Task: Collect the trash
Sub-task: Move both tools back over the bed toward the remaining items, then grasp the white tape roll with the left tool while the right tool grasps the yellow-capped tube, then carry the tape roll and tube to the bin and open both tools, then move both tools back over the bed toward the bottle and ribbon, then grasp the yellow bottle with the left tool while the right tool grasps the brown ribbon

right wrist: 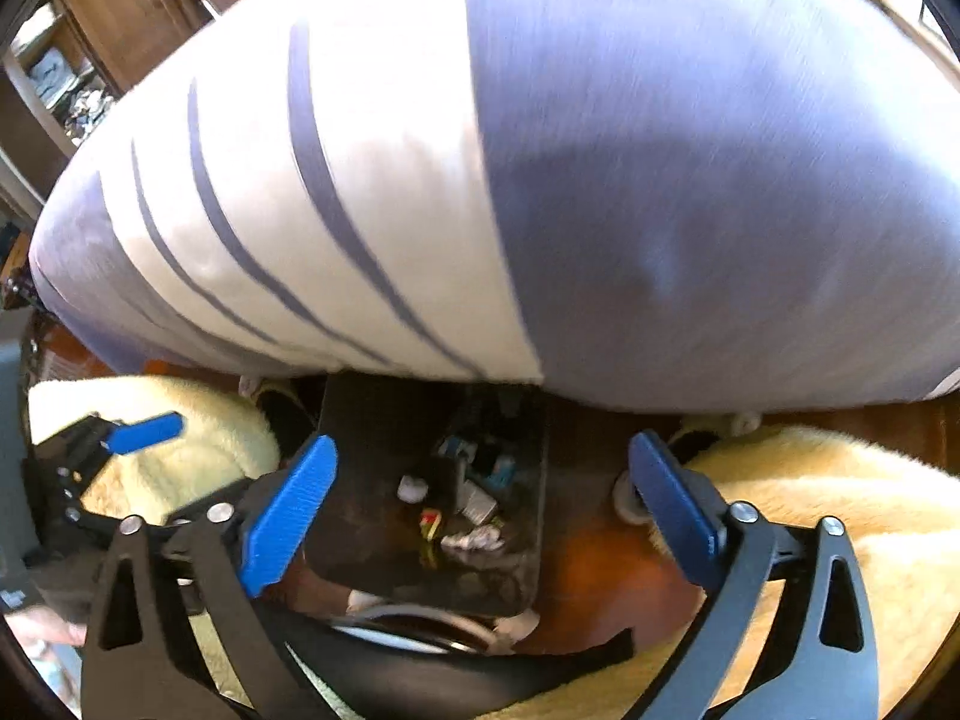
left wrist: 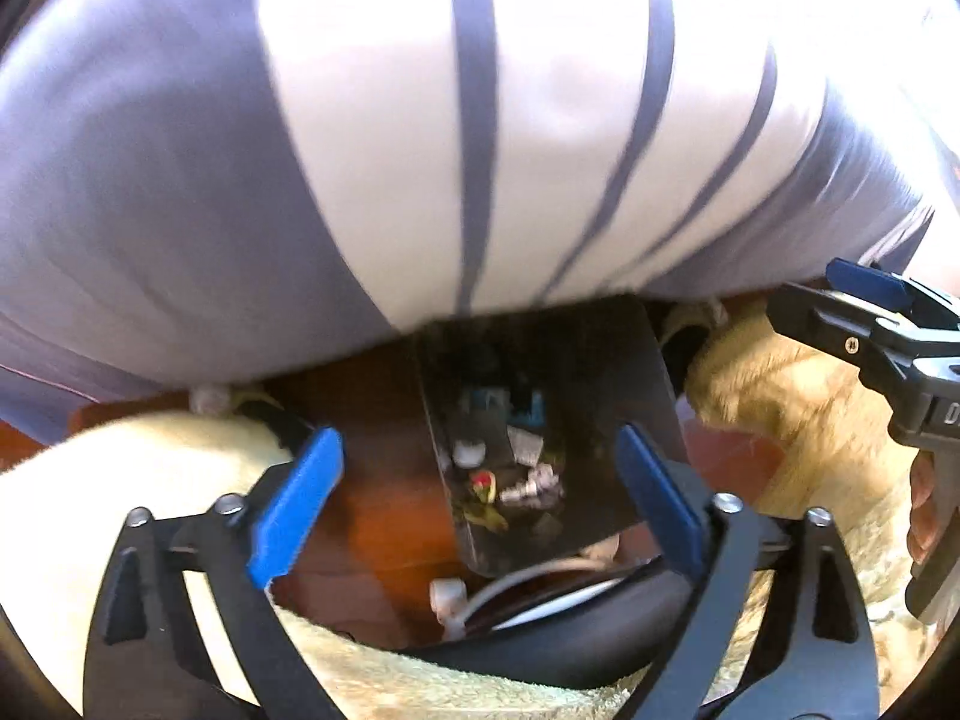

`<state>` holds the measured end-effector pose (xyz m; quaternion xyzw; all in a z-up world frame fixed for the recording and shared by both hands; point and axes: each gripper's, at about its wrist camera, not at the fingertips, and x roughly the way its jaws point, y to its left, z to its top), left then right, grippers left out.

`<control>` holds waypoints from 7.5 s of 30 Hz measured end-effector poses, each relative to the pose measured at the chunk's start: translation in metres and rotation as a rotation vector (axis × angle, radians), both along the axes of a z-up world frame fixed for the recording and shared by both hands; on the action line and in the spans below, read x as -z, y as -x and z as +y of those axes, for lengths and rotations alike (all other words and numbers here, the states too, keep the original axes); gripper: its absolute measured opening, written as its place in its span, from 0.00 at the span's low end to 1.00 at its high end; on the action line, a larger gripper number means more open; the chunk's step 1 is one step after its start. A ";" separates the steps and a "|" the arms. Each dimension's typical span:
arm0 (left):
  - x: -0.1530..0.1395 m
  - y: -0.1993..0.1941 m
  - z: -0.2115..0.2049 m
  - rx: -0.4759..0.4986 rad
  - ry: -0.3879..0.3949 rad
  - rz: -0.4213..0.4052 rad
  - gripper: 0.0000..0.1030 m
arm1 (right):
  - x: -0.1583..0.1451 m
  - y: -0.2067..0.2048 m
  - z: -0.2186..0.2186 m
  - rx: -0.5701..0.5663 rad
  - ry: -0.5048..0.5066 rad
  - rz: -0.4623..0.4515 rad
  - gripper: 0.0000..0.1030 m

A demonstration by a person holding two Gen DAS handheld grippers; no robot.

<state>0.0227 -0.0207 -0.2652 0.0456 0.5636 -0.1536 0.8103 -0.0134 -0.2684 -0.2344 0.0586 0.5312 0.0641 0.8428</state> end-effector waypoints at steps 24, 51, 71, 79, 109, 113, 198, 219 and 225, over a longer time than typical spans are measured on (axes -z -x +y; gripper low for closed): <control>-0.130 -0.149 0.000 -0.040 -0.017 -0.287 0.92 | -0.124 -0.158 -0.021 0.013 0.012 -0.241 0.96; -0.123 -0.254 -0.036 -0.045 0.010 -0.269 0.33 | -0.101 -0.288 0.032 -0.101 0.072 -0.184 0.26; -0.130 -0.135 -0.020 0.004 0.027 -0.308 0.22 | -0.110 -0.149 0.009 -0.092 0.032 -0.236 0.20; -0.139 -0.080 -0.024 0.030 0.050 -0.347 0.22 | -0.107 -0.081 0.007 -0.090 -0.032 -0.257 0.20; 0.002 0.004 -0.015 0.036 0.058 -0.054 0.22 | 0.015 0.010 0.035 -0.127 -0.031 0.018 0.20; 0.026 0.000 -0.017 0.044 0.057 0.014 0.22 | 0.036 0.007 0.036 -0.123 -0.026 0.080 0.20; -0.121 -0.269 -0.027 -0.029 -0.008 -0.256 0.92 | -0.105 -0.300 0.023 -0.100 0.082 -0.206 0.32; -0.120 -0.292 -0.039 -0.020 0.015 -0.248 0.92 | -0.104 -0.323 0.035 -0.182 0.161 -0.222 0.01; -0.124 -0.313 -0.050 -0.049 0.038 -0.258 0.92 | -0.121 -0.324 0.010 -0.099 0.107 -0.286 0.01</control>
